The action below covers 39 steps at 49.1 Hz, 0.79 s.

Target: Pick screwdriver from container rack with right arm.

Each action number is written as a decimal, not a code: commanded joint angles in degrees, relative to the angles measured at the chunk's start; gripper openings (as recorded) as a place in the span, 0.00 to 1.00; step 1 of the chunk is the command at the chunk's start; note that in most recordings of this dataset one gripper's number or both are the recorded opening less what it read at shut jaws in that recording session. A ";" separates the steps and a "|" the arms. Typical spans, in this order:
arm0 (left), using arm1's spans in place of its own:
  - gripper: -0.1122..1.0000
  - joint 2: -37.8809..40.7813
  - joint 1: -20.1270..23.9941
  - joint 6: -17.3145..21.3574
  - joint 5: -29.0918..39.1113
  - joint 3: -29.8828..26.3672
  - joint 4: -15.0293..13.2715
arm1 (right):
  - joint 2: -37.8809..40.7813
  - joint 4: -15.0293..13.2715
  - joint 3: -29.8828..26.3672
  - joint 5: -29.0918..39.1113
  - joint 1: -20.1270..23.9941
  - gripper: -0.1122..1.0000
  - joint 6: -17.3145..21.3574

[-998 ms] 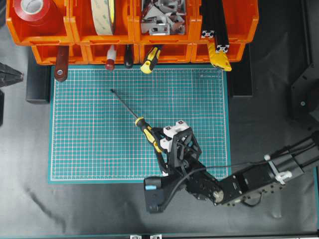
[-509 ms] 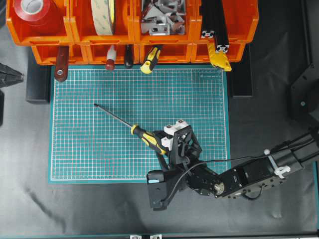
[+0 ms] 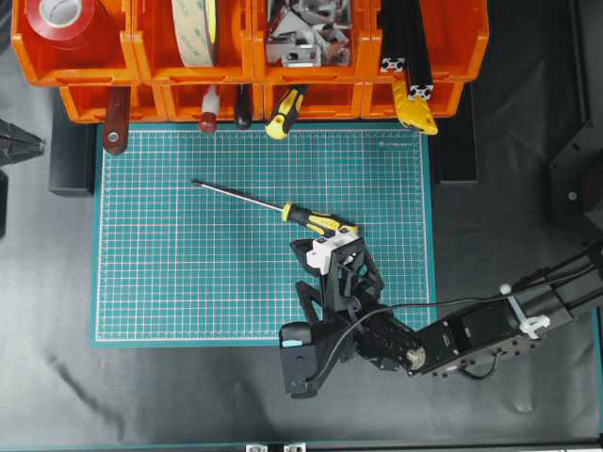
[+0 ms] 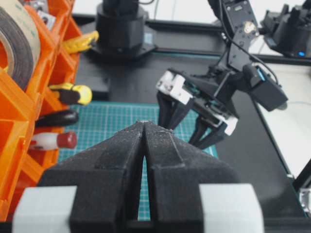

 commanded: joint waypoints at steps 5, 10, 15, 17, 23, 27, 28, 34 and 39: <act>0.10 0.35 -0.09 -0.18 -0.18 -1.76 0.18 | -1.67 -0.09 -0.79 0.62 0.18 0.84 0.18; 0.10 0.35 -0.09 -0.18 -0.18 -1.76 0.18 | -1.67 -0.09 -0.79 1.14 0.18 0.84 0.18; 0.10 0.35 -0.09 -0.18 -0.09 -1.76 0.09 | -2.37 -0.09 -1.23 2.55 0.18 0.84 0.35; 0.10 0.35 -0.09 -0.18 0.00 -1.76 0.09 | -2.99 -0.18 -1.32 3.16 0.26 0.84 0.79; 0.10 0.26 -0.09 -0.18 0.97 -1.76 0.18 | -7.03 -0.18 -1.49 3.60 0.70 0.84 4.13; 0.10 0.26 -0.26 -0.18 1.76 -1.76 0.18 | -10.99 -0.53 -1.05 3.96 1.23 0.84 7.29; 0.10 0.26 -0.35 -0.18 1.85 -1.76 0.09 | -12.04 -0.70 -0.97 3.96 1.32 0.84 8.00; 0.10 0.18 -0.35 -0.18 2.64 -1.76 0.18 | -18.19 -1.49 1.41 3.43 2.20 0.84 11.25; 0.10 0.09 -0.35 -0.09 2.99 -1.76 0.18 | -23.12 -1.67 3.69 2.02 2.46 0.84 12.74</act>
